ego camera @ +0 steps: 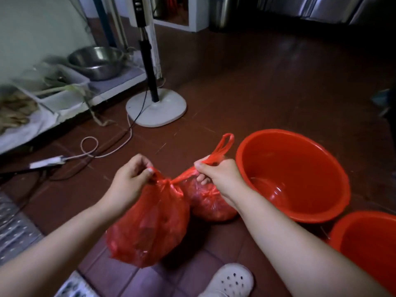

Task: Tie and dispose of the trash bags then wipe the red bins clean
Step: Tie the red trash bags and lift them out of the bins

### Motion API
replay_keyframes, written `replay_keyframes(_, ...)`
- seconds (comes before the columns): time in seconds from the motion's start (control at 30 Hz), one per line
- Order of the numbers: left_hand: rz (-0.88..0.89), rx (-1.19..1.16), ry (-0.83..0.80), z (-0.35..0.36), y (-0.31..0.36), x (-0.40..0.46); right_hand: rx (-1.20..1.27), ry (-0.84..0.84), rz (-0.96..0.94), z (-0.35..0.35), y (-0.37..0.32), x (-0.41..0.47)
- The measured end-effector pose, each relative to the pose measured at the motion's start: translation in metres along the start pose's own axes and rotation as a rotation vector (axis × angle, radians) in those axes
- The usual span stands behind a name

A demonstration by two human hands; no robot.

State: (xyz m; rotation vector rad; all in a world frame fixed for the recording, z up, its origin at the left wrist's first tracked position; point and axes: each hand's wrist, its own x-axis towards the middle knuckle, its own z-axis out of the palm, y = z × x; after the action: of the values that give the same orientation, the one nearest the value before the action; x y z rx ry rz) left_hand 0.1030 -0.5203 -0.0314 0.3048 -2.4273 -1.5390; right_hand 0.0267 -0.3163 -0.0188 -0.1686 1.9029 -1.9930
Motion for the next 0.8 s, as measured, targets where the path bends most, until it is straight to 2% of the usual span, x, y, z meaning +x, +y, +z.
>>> replay_keyframes(0.2, -0.181, 0.048, 0.026, 0.017, -0.077, -0.031, -0.102, 0.070, 0.119, 0.012, 0.061, 0.019)
replay_keyframes(0.3, -0.244, 0.096, -0.011, 0.036, -0.103, -0.044, -0.156, 0.101, 0.155, 0.006, 0.089, 0.019)
replay_keyframes(0.4, -0.211, 0.178, -0.098, 0.059, -0.110, -0.038, -0.160, 0.170, 0.163, -0.006, 0.105, 0.021)
replay_keyframes(0.5, -0.025, 0.333, -0.165, 0.086, -0.095, -0.017, -0.174, 0.198, 0.160, -0.016, 0.113, 0.025)
replay_keyframes(0.6, 0.061, 0.293, -0.261, 0.114, -0.075, 0.003, -0.142, 0.183, 0.167, -0.021, 0.120, 0.024)
replay_keyframes(0.8, -0.084, 0.137, -0.292, 0.131, -0.070, 0.018, -0.076, 0.257, 0.170, -0.036, 0.139, 0.026)
